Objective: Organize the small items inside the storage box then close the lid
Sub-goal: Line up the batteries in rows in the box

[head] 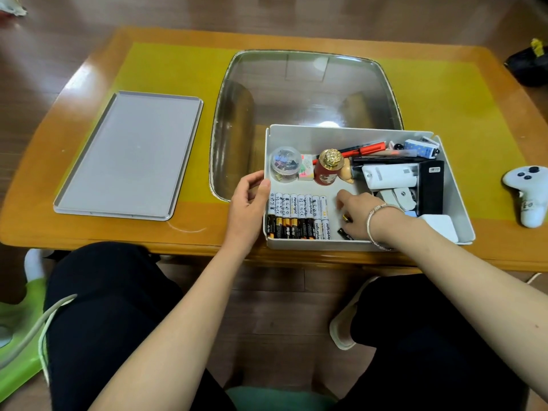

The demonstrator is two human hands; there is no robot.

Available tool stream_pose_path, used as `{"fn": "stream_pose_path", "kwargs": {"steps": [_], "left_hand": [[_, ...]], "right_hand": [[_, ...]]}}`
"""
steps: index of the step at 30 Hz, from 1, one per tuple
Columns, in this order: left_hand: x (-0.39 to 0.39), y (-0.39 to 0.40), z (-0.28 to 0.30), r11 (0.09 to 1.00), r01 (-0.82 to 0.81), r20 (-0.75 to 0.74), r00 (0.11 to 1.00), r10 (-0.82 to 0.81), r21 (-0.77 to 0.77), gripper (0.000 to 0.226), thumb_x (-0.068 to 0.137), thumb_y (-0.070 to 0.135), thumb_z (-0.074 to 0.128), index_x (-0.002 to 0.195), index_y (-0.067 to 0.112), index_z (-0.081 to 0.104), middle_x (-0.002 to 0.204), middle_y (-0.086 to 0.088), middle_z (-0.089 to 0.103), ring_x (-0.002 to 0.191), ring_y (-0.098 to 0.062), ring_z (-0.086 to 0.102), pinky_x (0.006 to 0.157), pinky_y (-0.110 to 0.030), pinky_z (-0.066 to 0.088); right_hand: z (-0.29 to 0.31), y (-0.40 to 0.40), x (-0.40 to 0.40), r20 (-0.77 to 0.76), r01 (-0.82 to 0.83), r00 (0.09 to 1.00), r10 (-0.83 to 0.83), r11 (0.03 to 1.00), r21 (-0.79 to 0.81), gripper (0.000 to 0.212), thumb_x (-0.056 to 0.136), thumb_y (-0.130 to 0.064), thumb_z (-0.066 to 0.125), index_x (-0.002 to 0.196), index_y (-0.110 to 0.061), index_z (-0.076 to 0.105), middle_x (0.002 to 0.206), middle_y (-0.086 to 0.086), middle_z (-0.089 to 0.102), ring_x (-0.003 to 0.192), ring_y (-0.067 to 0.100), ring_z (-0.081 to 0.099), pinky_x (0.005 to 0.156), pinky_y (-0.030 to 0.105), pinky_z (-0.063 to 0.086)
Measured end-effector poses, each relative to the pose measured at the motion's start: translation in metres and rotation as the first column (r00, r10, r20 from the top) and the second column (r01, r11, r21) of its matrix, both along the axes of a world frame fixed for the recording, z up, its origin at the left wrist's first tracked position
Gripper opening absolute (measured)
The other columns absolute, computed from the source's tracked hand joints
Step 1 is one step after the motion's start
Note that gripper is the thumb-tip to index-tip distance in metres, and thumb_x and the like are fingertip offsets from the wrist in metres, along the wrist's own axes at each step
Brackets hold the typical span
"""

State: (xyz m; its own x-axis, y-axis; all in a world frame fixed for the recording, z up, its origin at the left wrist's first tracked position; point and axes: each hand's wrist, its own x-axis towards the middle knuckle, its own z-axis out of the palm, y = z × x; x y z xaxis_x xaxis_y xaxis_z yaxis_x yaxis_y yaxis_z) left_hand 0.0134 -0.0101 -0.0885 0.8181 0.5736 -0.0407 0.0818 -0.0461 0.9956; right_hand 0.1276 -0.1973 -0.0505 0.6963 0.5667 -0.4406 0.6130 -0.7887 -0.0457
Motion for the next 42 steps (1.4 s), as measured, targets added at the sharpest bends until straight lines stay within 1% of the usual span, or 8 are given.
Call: {"fn": "stream_pose_path", "kwargs": {"steps": [4, 7, 13, 18, 23, 32, 36, 42], "left_hand": [[0.000, 0.000, 0.000, 1.000, -0.001, 0.001, 1.000, 0.001, 0.004, 0.023, 0.097, 0.029, 0.052, 0.118, 0.021, 0.055, 0.107, 0.013, 0.062, 0.096, 0.006, 0.059, 0.076, -0.010, 0.048], [0.001, 0.000, 0.000, 1.000, 0.002, -0.002, 1.000, -0.002, 0.000, 0.024, 0.097, 0.029, 0.052, 0.119, 0.020, 0.055, 0.107, 0.013, 0.062, 0.096, 0.005, 0.059, 0.076, -0.011, 0.049], [0.000, 0.000, 0.000, 1.000, 0.002, 0.003, 1.000, -0.002, 0.000, 0.023, 0.097, 0.028, 0.052, 0.118, 0.020, 0.055, 0.107, 0.014, 0.062, 0.094, 0.008, 0.059, 0.075, -0.010, 0.048], [0.000, 0.001, -0.001, 1.000, 0.002, 0.002, 1.000, -0.002, 0.004, 0.023, 0.097, 0.028, 0.052, 0.118, 0.019, 0.055, 0.107, 0.014, 0.062, 0.093, 0.010, 0.058, 0.075, -0.009, 0.047], [0.000, 0.000, 0.000, 1.000, 0.000, 0.007, 1.000, 0.000, 0.000, 0.022, 0.097, 0.027, 0.053, 0.117, 0.019, 0.056, 0.106, 0.015, 0.063, 0.093, 0.009, 0.059, 0.075, -0.010, 0.047], [0.000, 0.000, 0.001, 1.000, 0.002, 0.005, 1.000, -0.002, -0.002, 0.026, 0.097, 0.028, 0.052, 0.121, 0.016, 0.055, 0.106, 0.014, 0.062, 0.092, 0.010, 0.059, 0.074, -0.010, 0.048], [0.000, 0.000, 0.001, 1.000, 0.003, 0.004, 1.000, -0.003, 0.004, 0.027, 0.097, 0.028, 0.052, 0.121, 0.016, 0.055, 0.107, 0.014, 0.062, 0.093, 0.011, 0.058, 0.074, -0.008, 0.047], [0.000, 0.000, 0.000, 1.000, 0.002, 0.013, 1.000, -0.002, -0.004, 0.025, 0.097, 0.027, 0.052, 0.120, 0.017, 0.055, 0.106, 0.014, 0.062, 0.092, 0.011, 0.059, 0.072, -0.009, 0.047]], "right_hand": [[0.011, -0.004, 0.003, -0.084, 0.036, 0.996, -0.029, 0.996, 0.080, 0.009, 0.078, -0.025, 0.061, 0.083, -0.019, 0.060, 0.075, -0.004, 0.057, 0.073, 0.018, 0.053, 0.066, 0.025, 0.043], [0.018, -0.007, 0.004, -0.112, 0.035, 0.993, -0.027, 0.997, 0.073, 0.009, 0.078, -0.020, 0.060, 0.071, -0.015, 0.062, 0.064, -0.004, 0.056, 0.061, 0.012, 0.052, 0.054, 0.021, 0.040], [0.016, -0.006, 0.005, -0.101, -0.007, 0.995, 0.005, 1.000, -0.017, 0.016, 0.082, -0.011, 0.054, 0.076, -0.014, 0.069, 0.081, 0.004, 0.069, 0.080, 0.020, 0.062, 0.072, 0.025, 0.049], [0.013, -0.002, 0.007, -0.153, 0.009, 0.988, -0.017, 0.999, -0.049, 0.014, 0.075, -0.029, 0.075, 0.075, -0.017, 0.068, 0.081, 0.000, 0.068, 0.075, 0.015, 0.060, 0.068, 0.025, 0.047], [0.003, 0.005, 0.003, -0.134, -0.020, 0.991, -0.004, 0.984, -0.177, 0.023, 0.077, -0.034, 0.071, 0.081, -0.012, 0.067, 0.089, 0.008, 0.068, 0.085, 0.026, 0.063, 0.079, 0.035, 0.054], [0.016, 0.013, 0.003, -0.121, 0.190, 0.975, -0.184, 0.981, 0.036, 0.041, 0.088, -0.035, 0.062, 0.053, -0.016, 0.050, 0.054, -0.003, 0.049, 0.058, 0.016, 0.046, 0.050, 0.023, 0.033], [0.016, 0.014, 0.000, -0.235, 0.267, 0.935, -0.265, 0.963, -0.022, 0.037, 0.088, -0.036, 0.062, 0.057, -0.016, 0.057, 0.031, -0.009, 0.051, 0.034, 0.005, 0.050, 0.069, 0.027, 0.050], [0.016, 0.008, -0.001, -0.382, 0.369, 0.866, -0.321, 0.927, 0.059, 0.032, 0.080, -0.033, 0.072, 0.058, -0.014, 0.062, 0.037, -0.007, 0.057, 0.027, 0.004, 0.046, 0.046, 0.021, 0.044]]}}
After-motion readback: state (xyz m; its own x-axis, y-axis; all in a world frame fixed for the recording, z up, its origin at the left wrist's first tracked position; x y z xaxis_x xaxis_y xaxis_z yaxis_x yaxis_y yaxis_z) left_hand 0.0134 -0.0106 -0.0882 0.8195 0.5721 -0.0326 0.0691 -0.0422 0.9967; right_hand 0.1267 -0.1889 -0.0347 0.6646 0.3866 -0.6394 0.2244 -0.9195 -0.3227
